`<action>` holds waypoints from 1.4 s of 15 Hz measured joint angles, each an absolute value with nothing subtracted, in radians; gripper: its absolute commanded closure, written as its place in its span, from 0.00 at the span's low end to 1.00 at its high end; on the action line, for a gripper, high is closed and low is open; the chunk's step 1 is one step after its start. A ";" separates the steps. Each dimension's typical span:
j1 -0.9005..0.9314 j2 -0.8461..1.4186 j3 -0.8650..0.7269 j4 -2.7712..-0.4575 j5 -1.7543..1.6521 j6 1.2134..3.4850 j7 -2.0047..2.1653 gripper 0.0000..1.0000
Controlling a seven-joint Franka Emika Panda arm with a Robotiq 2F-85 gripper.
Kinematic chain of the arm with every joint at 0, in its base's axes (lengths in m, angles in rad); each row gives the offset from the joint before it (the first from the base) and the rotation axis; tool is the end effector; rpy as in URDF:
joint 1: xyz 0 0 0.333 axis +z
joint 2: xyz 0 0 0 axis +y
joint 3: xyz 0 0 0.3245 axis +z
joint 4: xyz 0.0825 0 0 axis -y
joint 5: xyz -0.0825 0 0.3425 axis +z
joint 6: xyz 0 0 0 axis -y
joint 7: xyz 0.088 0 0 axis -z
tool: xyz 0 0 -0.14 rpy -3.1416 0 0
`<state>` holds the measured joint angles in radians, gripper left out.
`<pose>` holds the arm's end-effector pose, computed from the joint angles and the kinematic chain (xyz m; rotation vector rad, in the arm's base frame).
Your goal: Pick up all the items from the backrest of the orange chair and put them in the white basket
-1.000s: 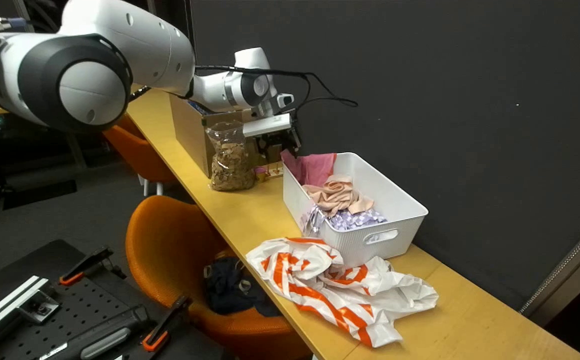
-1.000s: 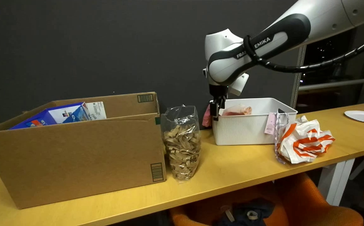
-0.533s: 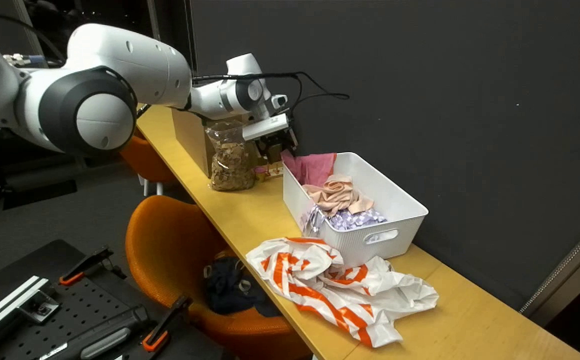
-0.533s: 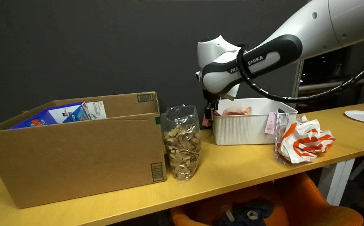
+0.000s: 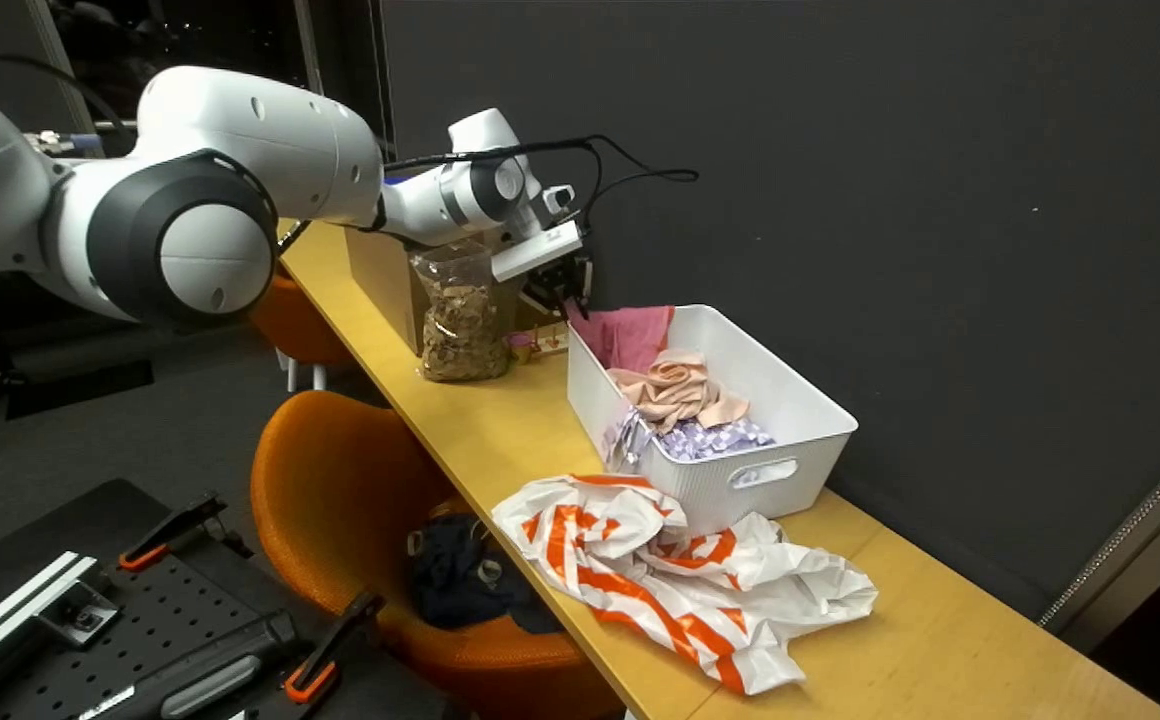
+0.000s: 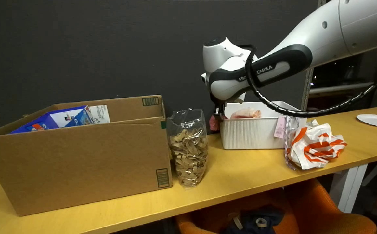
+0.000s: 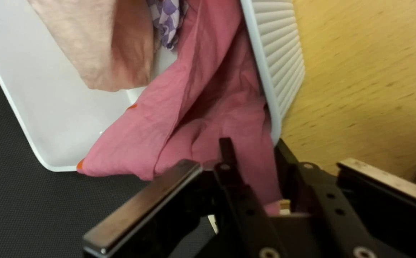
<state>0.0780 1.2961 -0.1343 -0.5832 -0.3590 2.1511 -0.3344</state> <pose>0.8110 -0.0062 0.2152 2.5432 0.7205 0.2604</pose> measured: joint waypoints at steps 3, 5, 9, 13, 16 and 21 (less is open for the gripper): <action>0.090 1.296 -0.146 -0.578 -0.375 2.152 -0.334 1.00; 0.099 1.296 -0.153 -0.575 -0.382 2.152 -0.334 0.99; 0.103 1.296 -0.175 -0.575 -0.405 2.152 -0.331 0.99; 0.103 1.277 -0.212 -0.572 -0.424 2.166 -0.305 0.99; 0.089 1.220 -0.249 -0.571 -0.428 2.180 -0.267 0.99; 0.037 1.114 -0.306 -0.575 -0.428 2.181 -0.184 0.99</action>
